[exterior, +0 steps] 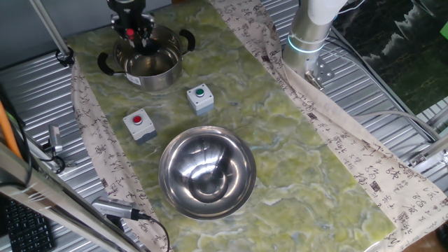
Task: Scoop water with a large spoon from one bowl to another
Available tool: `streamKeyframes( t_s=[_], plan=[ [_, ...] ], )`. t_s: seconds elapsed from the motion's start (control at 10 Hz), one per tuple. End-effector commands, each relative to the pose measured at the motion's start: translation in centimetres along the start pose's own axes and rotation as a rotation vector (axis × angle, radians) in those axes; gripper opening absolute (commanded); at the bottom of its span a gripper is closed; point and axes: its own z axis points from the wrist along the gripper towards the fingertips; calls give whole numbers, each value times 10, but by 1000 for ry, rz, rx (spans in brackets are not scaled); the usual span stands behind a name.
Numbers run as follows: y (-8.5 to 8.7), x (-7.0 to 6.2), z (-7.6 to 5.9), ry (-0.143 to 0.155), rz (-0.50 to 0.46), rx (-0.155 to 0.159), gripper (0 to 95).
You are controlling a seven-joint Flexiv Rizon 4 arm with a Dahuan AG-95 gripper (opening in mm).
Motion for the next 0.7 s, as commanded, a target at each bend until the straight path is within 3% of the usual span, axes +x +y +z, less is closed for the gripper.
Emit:
streamKeyframes(
  t_s=[0.1,0.3,0.6,0.7],
  plan=[
    [0,-9,5,-51,24,11,0],
    [0,-11,5,-127,50,18,0],
    [0,-15,6,-186,74,28,0],
    [0,-15,6,-219,81,29,0]
  ],
)
